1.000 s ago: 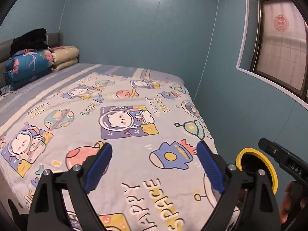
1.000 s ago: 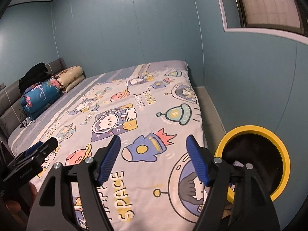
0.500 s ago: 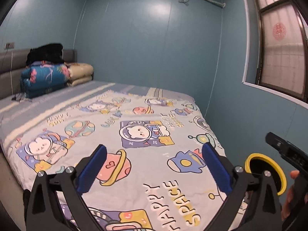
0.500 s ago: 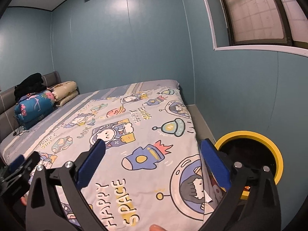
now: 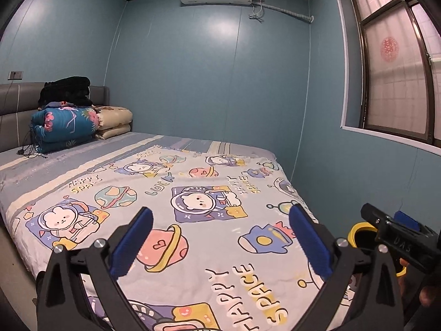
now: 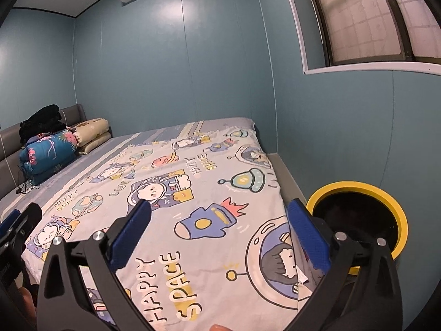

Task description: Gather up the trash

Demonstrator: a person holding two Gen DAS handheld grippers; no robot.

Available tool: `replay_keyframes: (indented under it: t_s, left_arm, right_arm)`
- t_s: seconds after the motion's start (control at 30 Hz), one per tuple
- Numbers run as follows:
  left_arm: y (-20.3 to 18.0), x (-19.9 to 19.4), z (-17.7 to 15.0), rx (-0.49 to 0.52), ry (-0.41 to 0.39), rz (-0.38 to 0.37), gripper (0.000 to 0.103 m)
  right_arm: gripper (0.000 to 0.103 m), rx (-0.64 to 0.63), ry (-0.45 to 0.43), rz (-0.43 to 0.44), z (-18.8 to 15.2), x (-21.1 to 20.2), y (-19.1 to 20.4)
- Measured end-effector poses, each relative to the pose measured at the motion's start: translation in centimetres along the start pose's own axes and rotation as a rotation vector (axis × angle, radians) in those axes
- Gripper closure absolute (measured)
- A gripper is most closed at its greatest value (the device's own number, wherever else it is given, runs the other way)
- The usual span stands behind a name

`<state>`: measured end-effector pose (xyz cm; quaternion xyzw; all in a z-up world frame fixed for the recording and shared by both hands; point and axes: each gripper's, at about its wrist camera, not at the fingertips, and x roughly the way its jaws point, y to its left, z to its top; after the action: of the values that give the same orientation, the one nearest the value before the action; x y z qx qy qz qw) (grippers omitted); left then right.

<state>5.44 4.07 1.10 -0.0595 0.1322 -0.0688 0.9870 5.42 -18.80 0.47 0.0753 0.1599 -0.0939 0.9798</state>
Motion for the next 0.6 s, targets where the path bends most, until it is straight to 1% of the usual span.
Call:
replay_keyframes:
  t_s: [0.1,0.37,0.6]
  left_arm:
    - [0.0,0.0,-0.3,-0.006,0.010,-0.009,0.008]
    - [0.1,0.0,-0.5,-0.018,0.013,-0.021,0.008]
    - [0.2,0.0,-0.7,-0.021,0.018,-0.027,0.008]
  right_arm:
    - [0.008,0.001,-0.007,-0.003,-0.2,0.0,0.0]
    - [0.008,0.029,0.025,-0.006,-0.6,0.8,-0.5]
    - [0.008,0.043,0.031,-0.006,-0.7,0.9,-0.8]
